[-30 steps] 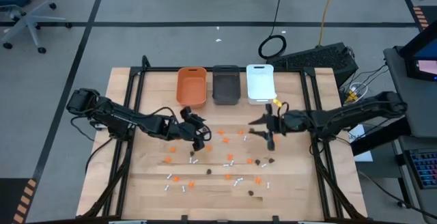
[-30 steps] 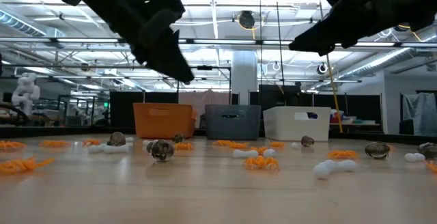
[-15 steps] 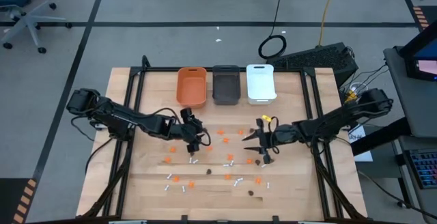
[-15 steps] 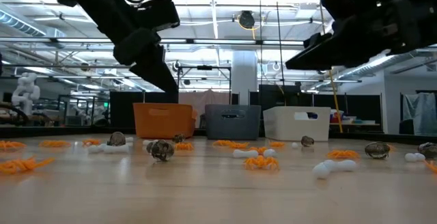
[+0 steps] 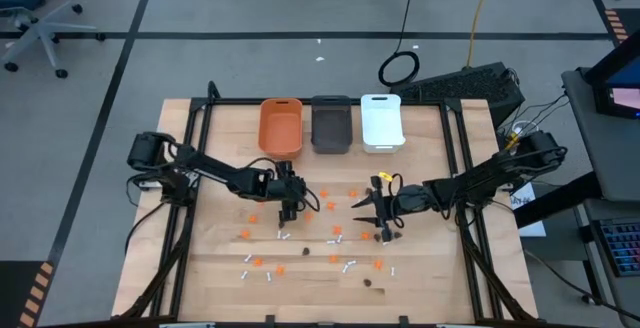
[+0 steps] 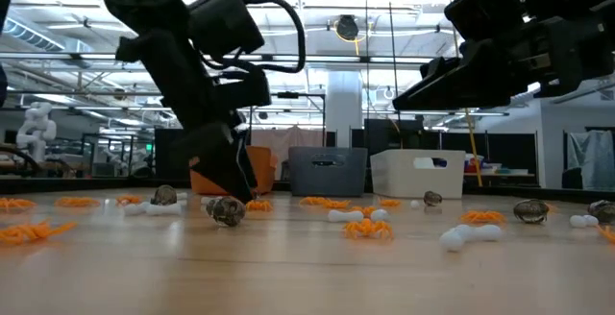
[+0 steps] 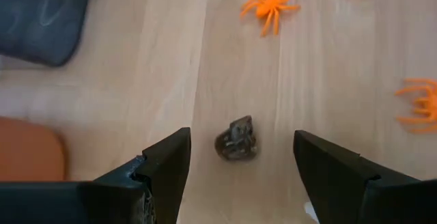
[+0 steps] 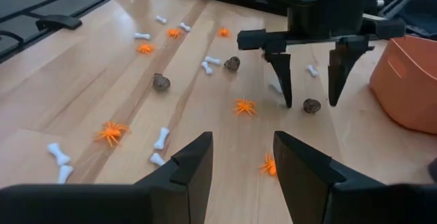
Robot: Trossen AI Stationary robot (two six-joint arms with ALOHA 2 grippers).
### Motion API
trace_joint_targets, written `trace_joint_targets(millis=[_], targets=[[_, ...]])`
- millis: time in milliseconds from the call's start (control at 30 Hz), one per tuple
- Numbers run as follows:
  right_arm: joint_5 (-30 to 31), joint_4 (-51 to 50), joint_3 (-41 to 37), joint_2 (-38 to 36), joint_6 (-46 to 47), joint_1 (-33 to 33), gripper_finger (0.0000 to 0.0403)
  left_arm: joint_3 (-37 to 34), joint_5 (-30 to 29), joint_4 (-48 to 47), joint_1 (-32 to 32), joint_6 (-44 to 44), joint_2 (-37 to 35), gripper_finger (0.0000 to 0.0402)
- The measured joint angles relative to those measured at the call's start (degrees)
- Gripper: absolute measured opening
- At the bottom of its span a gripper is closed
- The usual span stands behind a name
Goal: Sort Halloween decoration
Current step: Put the black skull toy into the black bin
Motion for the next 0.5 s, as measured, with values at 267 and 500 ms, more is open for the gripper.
trace_joint_targets(millis=[267, 500], targets=[[0.0, 0.1, 0.0, 0.0, -0.4, 0.0, 0.0139, 0.0, 5.5, 1.2, 2.9, -1.1, 0.8, 0.0251], [0.0, 0.1, 0.0, 0.0, -0.4, 0.0, 0.0139, 0.1, 7.6, -0.3, 4.2, -1.1, 0.9, 0.0189]])
